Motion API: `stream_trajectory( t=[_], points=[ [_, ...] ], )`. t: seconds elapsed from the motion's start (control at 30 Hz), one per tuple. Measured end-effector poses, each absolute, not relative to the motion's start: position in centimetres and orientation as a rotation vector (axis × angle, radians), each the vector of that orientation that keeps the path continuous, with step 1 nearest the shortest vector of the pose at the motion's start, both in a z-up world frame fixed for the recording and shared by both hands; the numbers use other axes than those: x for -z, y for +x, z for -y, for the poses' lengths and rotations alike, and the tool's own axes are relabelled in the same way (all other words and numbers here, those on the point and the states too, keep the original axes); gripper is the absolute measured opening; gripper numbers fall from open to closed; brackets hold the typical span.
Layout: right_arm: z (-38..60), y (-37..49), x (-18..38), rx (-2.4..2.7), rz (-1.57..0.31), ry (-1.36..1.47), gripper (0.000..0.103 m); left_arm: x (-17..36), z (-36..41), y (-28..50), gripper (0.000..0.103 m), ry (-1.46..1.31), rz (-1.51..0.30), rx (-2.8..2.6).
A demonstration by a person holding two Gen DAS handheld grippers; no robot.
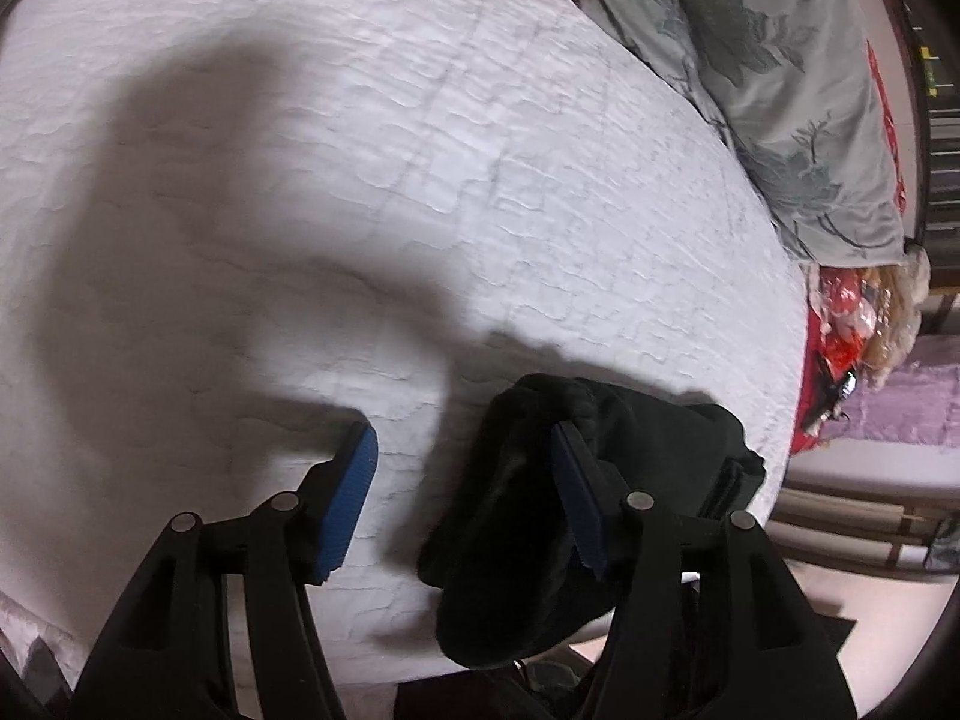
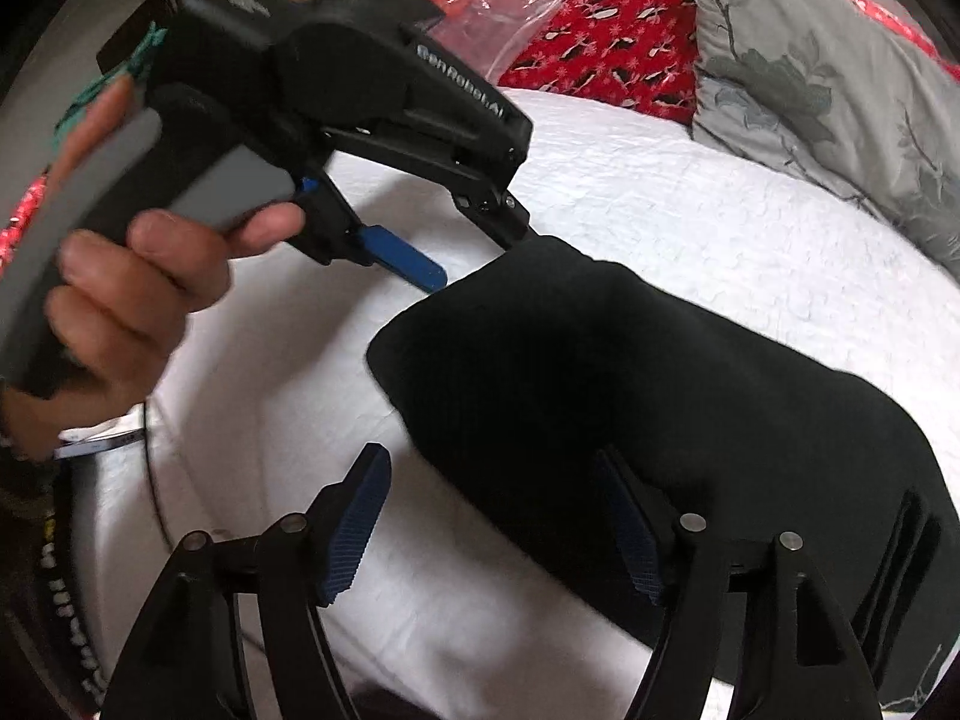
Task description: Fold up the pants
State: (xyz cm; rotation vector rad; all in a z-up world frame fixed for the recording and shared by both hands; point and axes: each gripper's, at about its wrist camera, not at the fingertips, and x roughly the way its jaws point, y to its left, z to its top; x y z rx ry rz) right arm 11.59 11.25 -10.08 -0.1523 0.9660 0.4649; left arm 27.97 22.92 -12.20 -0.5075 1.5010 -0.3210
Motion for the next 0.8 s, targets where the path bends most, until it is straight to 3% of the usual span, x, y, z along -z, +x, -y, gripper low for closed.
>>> stream_trajectory(
  t=[0.3,0.43,0.5,0.8],
  points=[
    [-12.3,12.8,11.3,-0.41,-0.925,-0.157,0.078,12.9,-23.4,27.8,0.058,-0.623,-1.525,0.41],
    [-11.4,12.7,11.2,-0.43,-0.925,-0.122,0.077,11.4,-25.0,26.7,0.058,-0.674,-1.431,0.45],
    [-11.2,12.7,11.2,-0.427,-0.926,-0.105,0.078,11.0,-24.9,26.6,0.063,-0.654,-1.414,0.479],
    [-11.4,12.5,11.2,-0.392,-0.899,-0.107,0.08,13.5,-20.8,29.1,0.063,-0.489,-1.543,0.471]
  ],
)
